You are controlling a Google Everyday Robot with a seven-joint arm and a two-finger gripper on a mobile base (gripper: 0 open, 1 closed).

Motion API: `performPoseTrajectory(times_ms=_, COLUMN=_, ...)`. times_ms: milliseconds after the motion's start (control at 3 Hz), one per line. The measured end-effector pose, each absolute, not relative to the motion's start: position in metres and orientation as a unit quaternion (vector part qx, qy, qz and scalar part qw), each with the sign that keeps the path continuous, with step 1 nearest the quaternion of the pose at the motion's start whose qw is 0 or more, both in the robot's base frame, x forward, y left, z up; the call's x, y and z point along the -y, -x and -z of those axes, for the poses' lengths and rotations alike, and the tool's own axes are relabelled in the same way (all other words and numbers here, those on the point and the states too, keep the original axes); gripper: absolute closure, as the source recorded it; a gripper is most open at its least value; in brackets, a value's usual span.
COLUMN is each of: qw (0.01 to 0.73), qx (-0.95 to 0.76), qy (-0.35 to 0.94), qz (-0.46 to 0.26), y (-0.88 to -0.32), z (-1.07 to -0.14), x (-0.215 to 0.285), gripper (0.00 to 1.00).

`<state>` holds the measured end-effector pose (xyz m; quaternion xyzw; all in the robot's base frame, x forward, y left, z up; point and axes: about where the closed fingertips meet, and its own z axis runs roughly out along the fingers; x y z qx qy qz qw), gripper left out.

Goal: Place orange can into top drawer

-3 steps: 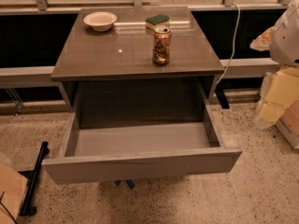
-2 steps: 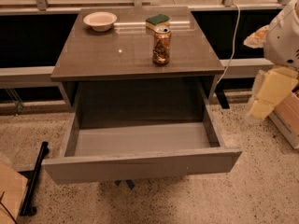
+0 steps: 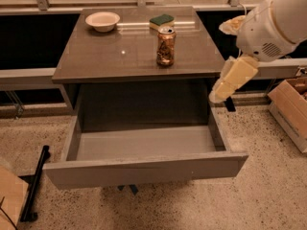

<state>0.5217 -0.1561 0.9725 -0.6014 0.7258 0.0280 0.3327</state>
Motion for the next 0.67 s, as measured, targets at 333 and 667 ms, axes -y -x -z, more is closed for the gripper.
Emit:
performPoseTrajectory(times_ms=333, qw=0.379, qx=-0.716, qy=0.583, qz=-0.064, y=-0.5666, z=-0.9667, x=0.1279, gripper=0.0)
performPoseTrajectory(times_ms=667, qw=0.385, qx=-0.716, qy=0.578, qz=-0.07, y=-0.5748, z=-0.9633, x=0.1253, gripper=0.0)
